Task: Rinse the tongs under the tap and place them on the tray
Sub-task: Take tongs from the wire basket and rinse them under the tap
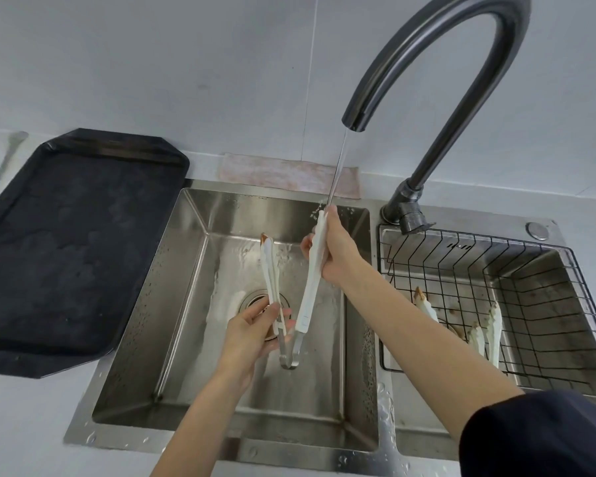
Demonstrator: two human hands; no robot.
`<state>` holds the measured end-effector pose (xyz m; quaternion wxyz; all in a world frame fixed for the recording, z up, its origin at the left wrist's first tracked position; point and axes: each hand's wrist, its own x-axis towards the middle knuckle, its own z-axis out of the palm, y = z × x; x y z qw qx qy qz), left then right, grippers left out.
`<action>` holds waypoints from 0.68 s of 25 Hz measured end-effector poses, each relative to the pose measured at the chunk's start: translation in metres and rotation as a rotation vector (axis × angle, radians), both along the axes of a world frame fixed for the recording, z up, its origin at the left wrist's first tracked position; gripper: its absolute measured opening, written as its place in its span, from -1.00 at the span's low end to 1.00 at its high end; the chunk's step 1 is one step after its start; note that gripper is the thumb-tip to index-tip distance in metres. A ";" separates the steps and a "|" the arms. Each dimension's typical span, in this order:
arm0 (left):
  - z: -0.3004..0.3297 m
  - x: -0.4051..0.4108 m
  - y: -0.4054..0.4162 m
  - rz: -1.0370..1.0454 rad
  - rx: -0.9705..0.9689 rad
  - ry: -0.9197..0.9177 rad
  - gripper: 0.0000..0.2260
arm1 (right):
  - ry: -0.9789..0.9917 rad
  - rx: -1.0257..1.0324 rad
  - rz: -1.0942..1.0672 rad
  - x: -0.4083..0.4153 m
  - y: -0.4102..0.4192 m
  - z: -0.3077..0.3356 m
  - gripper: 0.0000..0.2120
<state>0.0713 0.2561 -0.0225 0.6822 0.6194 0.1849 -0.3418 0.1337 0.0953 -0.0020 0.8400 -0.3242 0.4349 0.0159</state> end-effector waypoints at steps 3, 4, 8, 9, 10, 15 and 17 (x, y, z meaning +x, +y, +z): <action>-0.001 0.001 -0.004 -0.004 0.000 -0.023 -0.84 | -0.053 -0.018 0.057 -0.014 0.002 0.002 -0.71; -0.001 0.002 -0.007 -0.010 -0.007 -0.027 -0.82 | -0.057 -0.067 0.123 -0.022 0.004 0.000 -0.70; -0.002 0.002 -0.024 -0.033 -0.078 0.026 -0.78 | -0.032 -0.158 0.191 -0.051 0.006 0.003 -0.69; -0.003 0.001 -0.028 -0.041 -0.111 0.058 -0.77 | -0.037 -0.148 0.159 -0.054 0.004 0.006 -0.70; -0.003 0.000 -0.033 -0.051 -0.146 0.089 -0.76 | -0.041 -0.153 0.136 -0.056 0.000 0.009 -0.70; 0.004 -0.002 -0.053 -0.074 -0.265 0.158 -0.84 | -0.041 -0.361 0.095 -0.059 -0.013 0.016 -0.74; 0.006 -0.001 -0.058 -0.095 -0.271 0.161 -0.86 | -0.044 -0.411 0.062 -0.059 -0.017 0.018 -0.78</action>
